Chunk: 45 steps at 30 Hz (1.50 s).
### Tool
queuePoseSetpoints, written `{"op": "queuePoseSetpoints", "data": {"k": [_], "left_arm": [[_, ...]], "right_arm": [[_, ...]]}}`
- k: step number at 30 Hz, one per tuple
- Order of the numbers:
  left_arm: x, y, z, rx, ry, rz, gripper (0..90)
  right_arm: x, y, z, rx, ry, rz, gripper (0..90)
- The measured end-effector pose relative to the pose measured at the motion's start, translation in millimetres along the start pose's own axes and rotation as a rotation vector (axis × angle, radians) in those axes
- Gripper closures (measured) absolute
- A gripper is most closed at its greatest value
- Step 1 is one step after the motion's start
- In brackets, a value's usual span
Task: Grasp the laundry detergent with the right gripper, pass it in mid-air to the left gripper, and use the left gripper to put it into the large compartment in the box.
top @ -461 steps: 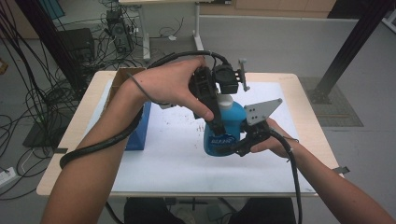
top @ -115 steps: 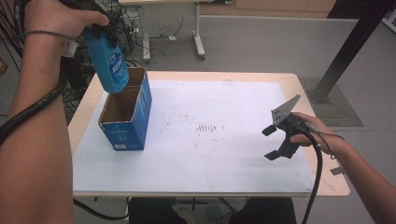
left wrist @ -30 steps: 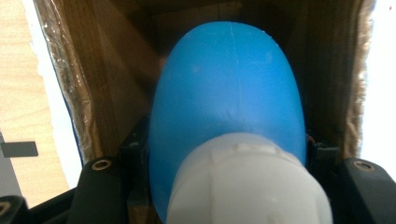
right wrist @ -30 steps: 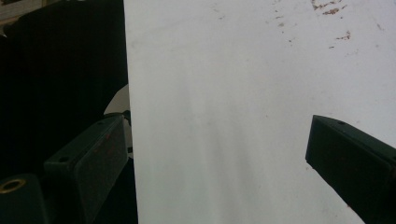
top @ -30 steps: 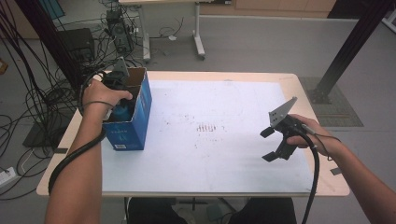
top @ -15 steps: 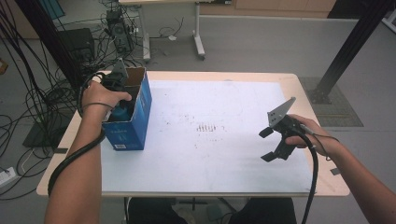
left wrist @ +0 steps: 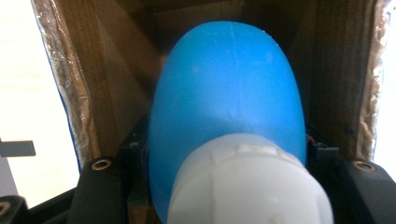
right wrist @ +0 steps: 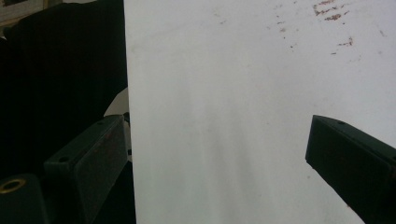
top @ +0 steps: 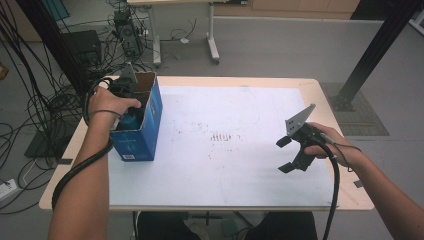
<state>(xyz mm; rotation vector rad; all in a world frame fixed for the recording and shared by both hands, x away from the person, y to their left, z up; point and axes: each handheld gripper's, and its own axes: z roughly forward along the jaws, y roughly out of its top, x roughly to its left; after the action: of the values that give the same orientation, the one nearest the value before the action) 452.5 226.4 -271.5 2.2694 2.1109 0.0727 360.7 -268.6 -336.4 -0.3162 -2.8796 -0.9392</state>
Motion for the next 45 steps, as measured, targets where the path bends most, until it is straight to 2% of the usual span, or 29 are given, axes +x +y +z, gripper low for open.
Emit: {"op": "queuePoseSetpoints", "data": {"k": [45], "left_arm": [[2.7,1.4,0.2,0.003,-0.012,-0.027,37.5]], "right_arm": [[0.2,1.2,1.7,-0.003,0.009,-0.005,5.6]]}}
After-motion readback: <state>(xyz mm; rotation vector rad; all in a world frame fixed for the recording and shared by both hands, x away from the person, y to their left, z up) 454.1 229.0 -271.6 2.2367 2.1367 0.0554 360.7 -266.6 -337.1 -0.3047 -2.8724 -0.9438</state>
